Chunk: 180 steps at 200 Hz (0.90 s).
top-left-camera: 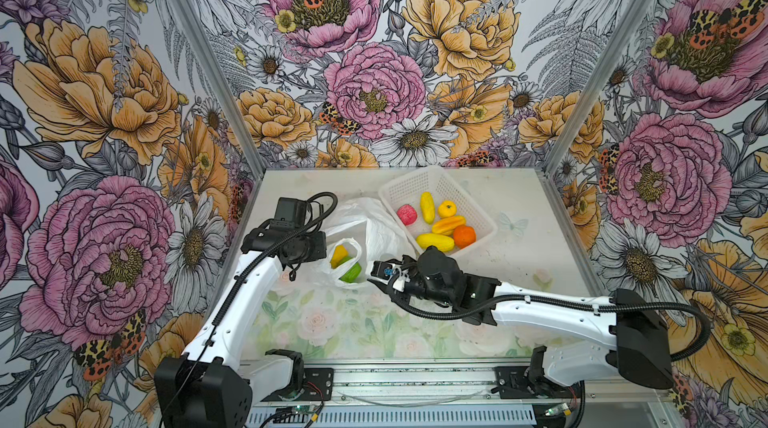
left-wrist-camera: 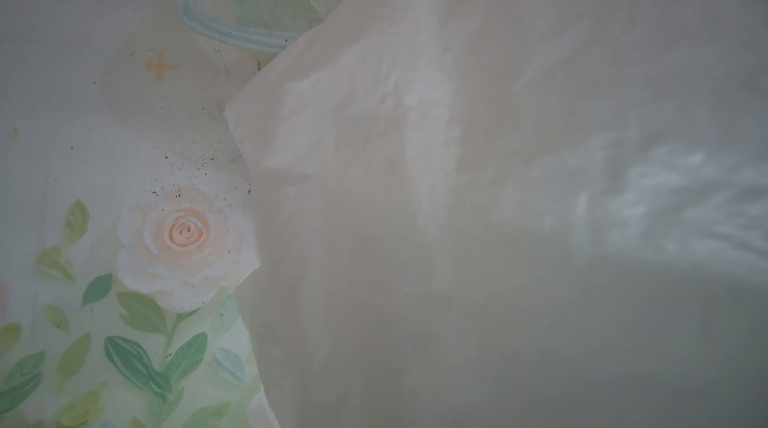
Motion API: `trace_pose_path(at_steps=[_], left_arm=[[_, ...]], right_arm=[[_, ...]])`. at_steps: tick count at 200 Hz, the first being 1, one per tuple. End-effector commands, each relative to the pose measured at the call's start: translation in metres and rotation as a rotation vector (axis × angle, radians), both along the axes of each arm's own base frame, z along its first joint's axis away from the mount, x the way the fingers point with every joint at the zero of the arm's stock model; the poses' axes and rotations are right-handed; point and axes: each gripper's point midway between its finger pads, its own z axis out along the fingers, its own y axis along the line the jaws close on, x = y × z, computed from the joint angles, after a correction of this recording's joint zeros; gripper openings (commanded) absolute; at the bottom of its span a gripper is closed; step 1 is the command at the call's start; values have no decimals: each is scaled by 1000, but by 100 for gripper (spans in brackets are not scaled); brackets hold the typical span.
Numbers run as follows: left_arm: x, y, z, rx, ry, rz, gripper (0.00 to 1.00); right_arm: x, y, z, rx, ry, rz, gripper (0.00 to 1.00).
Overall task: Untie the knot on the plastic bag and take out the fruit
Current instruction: 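Move the right gripper back over the bag opening, then reach the right gripper into the bag toward the green fruit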
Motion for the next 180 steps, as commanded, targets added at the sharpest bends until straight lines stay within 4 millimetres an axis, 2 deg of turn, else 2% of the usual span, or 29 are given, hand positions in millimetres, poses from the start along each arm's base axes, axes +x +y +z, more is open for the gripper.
trace_pose_path(at_steps=[1, 36, 79, 100, 117, 134, 154, 180], left_arm=[[3, -3, 0, -11, -16, -21, 0], [3, -4, 0, -12, -18, -23, 0], [3, -4, 0, -11, -18, -25, 0], [2, -4, 1, -11, -21, -26, 0], [2, -5, 1, -12, -21, -27, 0], [3, -5, 1, -11, -20, -28, 0], [2, -5, 0, -11, -18, -28, 0], [3, -5, 0, -12, -18, -26, 0]], right_arm=[[23, 10, -9, -77, -42, -68, 30], [51, 22, -34, -129, -8, -140, 28], [82, 21, -53, -112, 109, -170, 28], [89, 22, -62, -105, 153, -161, 28], [85, 26, -65, -105, 165, -135, 32], [75, 29, -58, -98, 179, -97, 37], [54, 31, -33, -66, 146, -63, 44], [23, 22, 4, -7, 39, -52, 46]])
